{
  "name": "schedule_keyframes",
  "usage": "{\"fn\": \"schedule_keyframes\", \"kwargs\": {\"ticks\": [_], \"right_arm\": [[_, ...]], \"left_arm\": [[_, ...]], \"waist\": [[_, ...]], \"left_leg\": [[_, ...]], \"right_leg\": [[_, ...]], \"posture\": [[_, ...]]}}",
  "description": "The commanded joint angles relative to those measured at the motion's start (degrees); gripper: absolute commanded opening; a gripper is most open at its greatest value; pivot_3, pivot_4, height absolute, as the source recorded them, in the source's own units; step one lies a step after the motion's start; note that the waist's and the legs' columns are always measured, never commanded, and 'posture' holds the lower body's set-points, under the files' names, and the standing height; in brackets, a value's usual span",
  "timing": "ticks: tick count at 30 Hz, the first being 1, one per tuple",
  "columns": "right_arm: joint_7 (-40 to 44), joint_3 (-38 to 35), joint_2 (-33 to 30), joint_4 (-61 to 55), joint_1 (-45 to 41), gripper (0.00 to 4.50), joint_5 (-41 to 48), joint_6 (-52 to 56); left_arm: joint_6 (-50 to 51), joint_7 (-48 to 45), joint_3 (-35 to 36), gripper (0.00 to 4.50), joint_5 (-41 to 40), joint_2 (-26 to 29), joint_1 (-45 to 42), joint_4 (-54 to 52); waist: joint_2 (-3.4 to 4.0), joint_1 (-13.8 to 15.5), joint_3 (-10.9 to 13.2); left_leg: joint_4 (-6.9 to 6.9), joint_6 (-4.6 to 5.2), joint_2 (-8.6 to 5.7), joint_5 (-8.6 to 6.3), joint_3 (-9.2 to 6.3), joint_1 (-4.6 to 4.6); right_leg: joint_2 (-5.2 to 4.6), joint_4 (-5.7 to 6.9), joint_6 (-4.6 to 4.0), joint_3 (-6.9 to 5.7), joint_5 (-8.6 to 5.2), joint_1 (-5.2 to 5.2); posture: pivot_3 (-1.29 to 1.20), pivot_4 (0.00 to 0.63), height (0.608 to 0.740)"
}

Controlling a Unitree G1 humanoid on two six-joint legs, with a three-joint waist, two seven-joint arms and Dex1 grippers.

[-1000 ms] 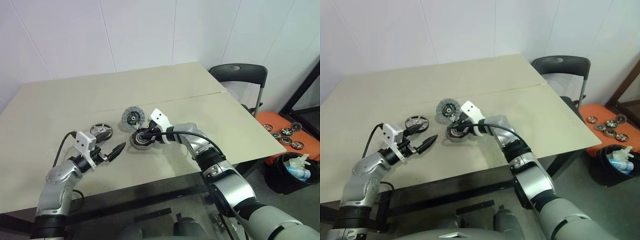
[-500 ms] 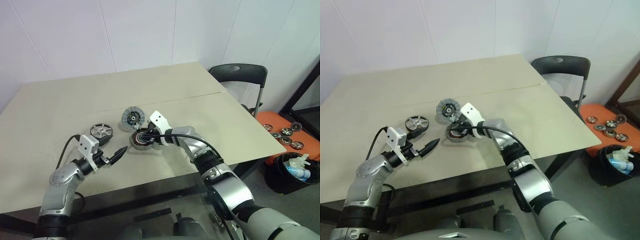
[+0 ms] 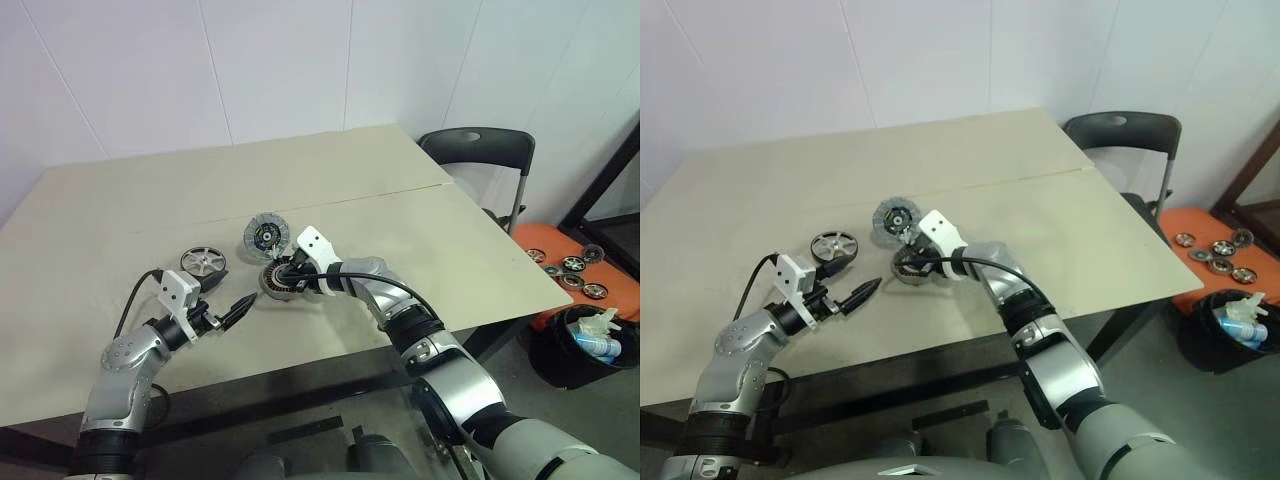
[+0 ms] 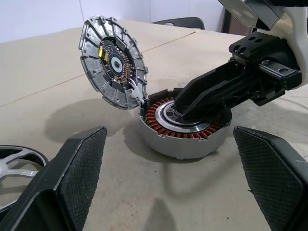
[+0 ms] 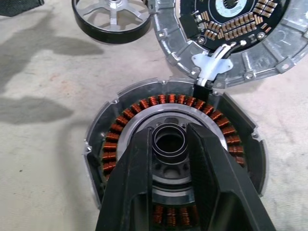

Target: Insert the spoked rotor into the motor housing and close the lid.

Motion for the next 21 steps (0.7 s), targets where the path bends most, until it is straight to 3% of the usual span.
{"fn": "schedule_keyframes", "kwargs": {"ticks": [1,16,21], "right_arm": [[-0.79,-0.09,0.00,0.14,-1.08,0.67,-0.43,-1.41],[-0.86,0.14,0.03,1.23,-1.24,0.67,-0.64,-1.64],[-1.15,-1.11,0.57,1.83,-1.40,2.31,0.34,-1.94]], "left_arm": [[-0.05,0.32,-0.04,4.50,-0.04,0.17,-0.91,-2.25],[1.26,1.19,-0.50,4.50,-0.07,-0.03,-0.86,-4.25],[1.74,1.45,-0.46,4.50,0.02,0.01,-0.95,-4.77]], "waist": [[0.00,0.00,0.00],[0.00,0.00,0.00],[-0.01,-0.01,-0.01]], "left_leg": [[0.00,0.00,0.00,0.00,0.00,0.00],[0.00,0.00,0.00,0.00,0.00,0.01],[0.00,0.00,0.00,0.00,0.00,0.03]], "right_leg": [[0.00,0.00,0.00,0.00,0.00,0.00],[0.00,0.00,0.00,0.00,0.00,0.01],[0.00,0.00,-0.01,0.00,0.00,0.03]], "posture": [[0.00,0.000,0.740],[0.00,0.000,0.740],[0.00,0.000,0.740]]}}
